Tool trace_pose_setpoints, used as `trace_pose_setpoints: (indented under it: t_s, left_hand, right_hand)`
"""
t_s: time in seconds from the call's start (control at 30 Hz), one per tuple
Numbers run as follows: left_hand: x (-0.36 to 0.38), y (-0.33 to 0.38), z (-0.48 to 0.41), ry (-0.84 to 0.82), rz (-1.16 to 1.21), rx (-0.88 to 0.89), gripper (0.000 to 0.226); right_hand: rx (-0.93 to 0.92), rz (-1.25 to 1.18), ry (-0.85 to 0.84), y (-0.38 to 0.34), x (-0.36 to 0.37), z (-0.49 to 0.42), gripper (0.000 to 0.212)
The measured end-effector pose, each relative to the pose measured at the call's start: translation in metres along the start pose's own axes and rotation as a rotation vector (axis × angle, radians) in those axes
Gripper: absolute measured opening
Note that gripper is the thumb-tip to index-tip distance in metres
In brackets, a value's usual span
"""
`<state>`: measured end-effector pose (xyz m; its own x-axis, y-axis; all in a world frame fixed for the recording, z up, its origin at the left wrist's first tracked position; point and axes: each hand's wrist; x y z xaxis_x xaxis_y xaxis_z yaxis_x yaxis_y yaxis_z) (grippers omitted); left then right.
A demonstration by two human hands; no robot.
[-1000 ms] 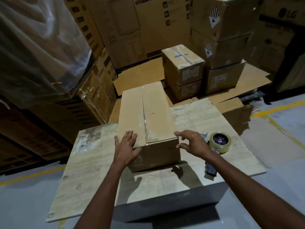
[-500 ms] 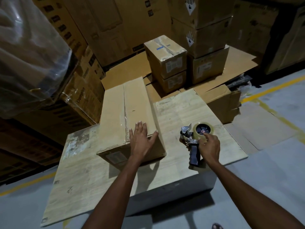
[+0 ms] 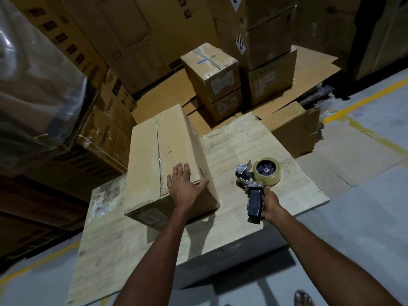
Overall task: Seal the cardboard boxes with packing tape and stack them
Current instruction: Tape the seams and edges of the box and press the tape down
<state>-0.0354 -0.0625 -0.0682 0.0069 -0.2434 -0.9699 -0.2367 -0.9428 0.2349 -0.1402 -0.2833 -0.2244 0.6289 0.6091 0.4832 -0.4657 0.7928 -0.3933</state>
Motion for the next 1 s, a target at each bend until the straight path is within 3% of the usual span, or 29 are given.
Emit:
trace_pose_setpoints:
  t_s: [0.13,0.27,0.37,0.57,0.7,0.8,0.9,1.0]
  left_hand:
    - [-0.001,-0.006,0.004,0.011,0.067,0.050,0.115]
    - [-0.004,-0.023,0.011,0.010,0.151,0.125,0.116]
    - [-0.010,-0.044,0.014,0.003,0.167,0.163,0.113]
    - [-0.020,-0.095,0.005,-0.014,0.173,0.269,0.104]
    - [-0.022,-0.096,0.012,-0.030,0.224,0.323,0.094]
    - [-0.030,-0.091,0.010,-0.073,0.543,0.175,0.079]
    - [-0.043,-0.080,0.013,0.026,1.020,-0.067,0.040]
    - [-0.056,-0.067,0.016,0.047,1.230,-0.126,0.051]
  right_hand:
    - [-0.033,-0.159,-0.114,-0.010,0.005,0.023,0.057]
    - [0.041,-0.261,-0.211,-0.011,0.006,0.027,0.059]
    - [0.072,-0.286,-0.285,-0.010,0.013,0.032,0.041]
    - [0.026,-0.248,-0.382,-0.014,0.028,0.047,0.044]
    - [-0.030,-0.006,-0.334,-0.029,0.054,0.073,0.043]
    - [-0.100,0.222,-0.281,-0.043,0.076,0.098,0.050]
    - [-0.136,0.350,-0.302,-0.055,0.104,0.125,0.054]
    - [-0.125,0.400,-0.401,-0.062,0.140,0.154,0.052]
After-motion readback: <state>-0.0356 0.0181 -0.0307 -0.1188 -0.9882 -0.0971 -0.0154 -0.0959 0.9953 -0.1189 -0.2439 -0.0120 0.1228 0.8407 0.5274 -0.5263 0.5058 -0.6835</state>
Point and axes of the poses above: each hand's wrist, its own z-axis away from the middle knuckle, its own x-axis out of the palm, y = z × x, and after that the axes turned 8 degrees about z, right-handed
